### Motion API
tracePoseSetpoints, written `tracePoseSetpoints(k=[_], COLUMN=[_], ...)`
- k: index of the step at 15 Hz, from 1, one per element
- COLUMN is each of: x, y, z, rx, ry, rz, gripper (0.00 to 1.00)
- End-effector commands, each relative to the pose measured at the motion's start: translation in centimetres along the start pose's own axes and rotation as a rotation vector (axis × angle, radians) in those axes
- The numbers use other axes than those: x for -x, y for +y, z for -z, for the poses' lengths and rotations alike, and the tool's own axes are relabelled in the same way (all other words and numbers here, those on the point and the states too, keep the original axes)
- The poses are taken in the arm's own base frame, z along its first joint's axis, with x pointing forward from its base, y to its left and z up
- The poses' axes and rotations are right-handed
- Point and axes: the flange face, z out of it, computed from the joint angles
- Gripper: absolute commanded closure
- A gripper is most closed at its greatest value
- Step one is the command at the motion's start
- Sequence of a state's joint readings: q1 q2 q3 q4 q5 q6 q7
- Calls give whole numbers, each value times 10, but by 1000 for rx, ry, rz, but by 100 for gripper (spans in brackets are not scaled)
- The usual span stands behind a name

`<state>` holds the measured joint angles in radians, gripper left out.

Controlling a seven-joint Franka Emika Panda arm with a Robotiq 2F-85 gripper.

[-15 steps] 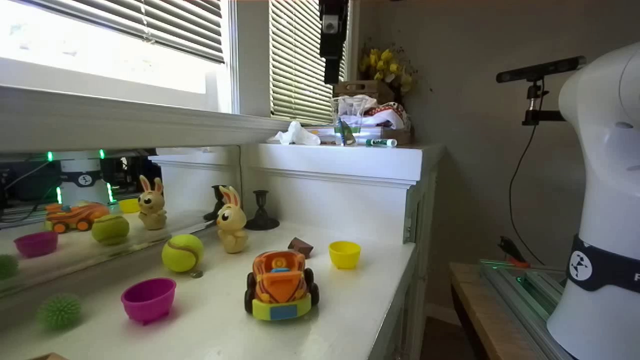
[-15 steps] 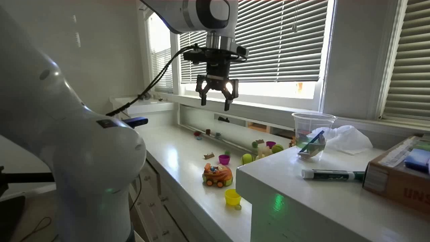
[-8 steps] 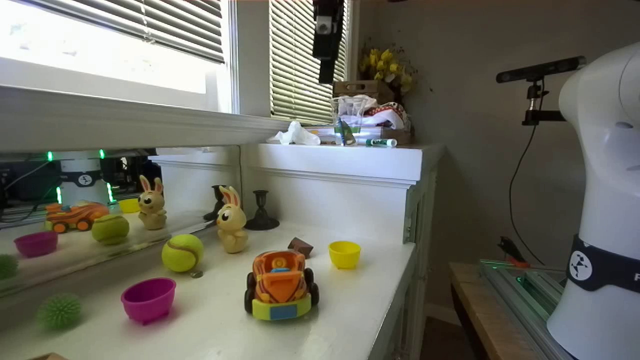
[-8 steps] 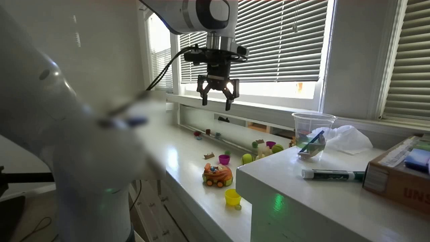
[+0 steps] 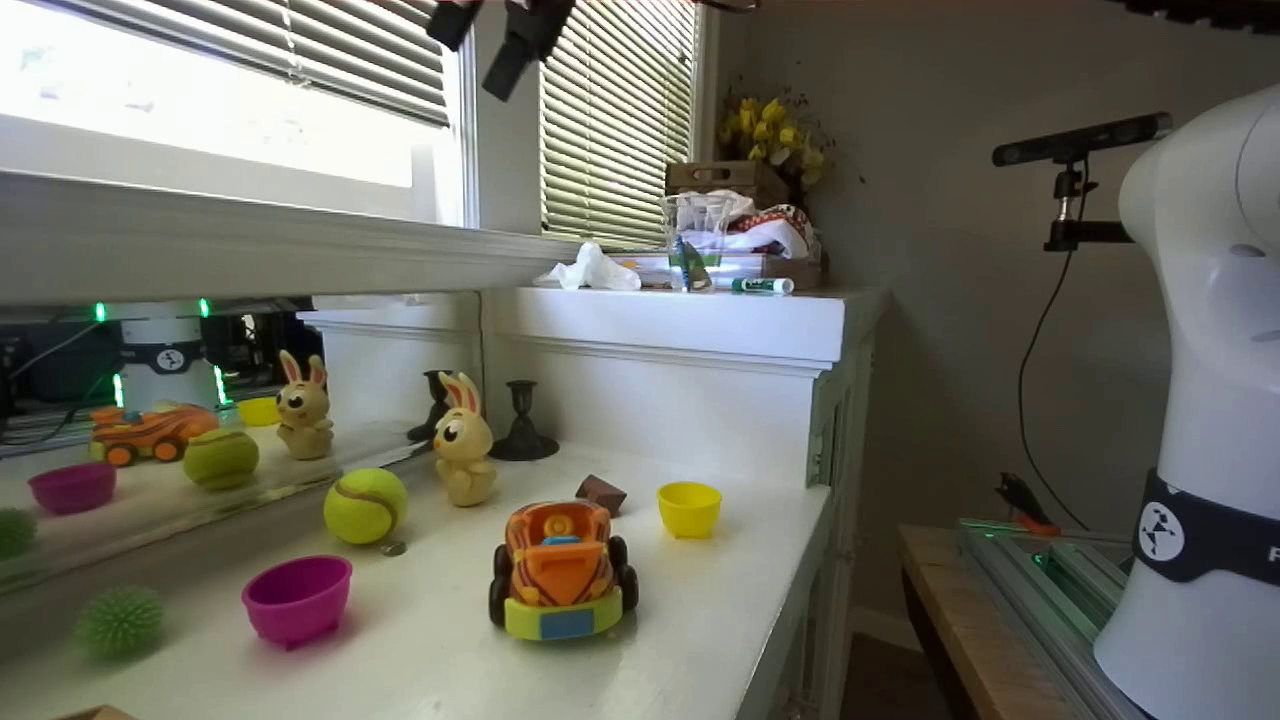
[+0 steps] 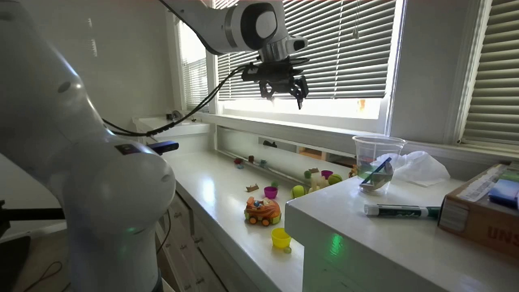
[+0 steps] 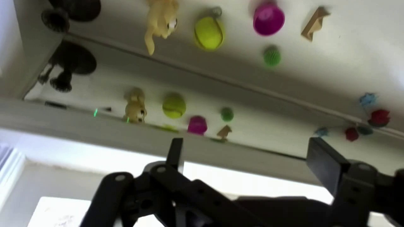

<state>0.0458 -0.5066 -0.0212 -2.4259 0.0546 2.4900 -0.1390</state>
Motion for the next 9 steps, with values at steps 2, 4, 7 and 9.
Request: tracePoseSetpoints(k=[2, 4, 7, 9], x=[-63, -85, -117, -133], y=[2, 7, 19, 30], z=[19, 33, 56, 71], rx=[107, 153, 223, 264], ry=[235, 326, 457, 518], rz=[9, -17, -75, -141], gripper=[0, 0, 0, 0])
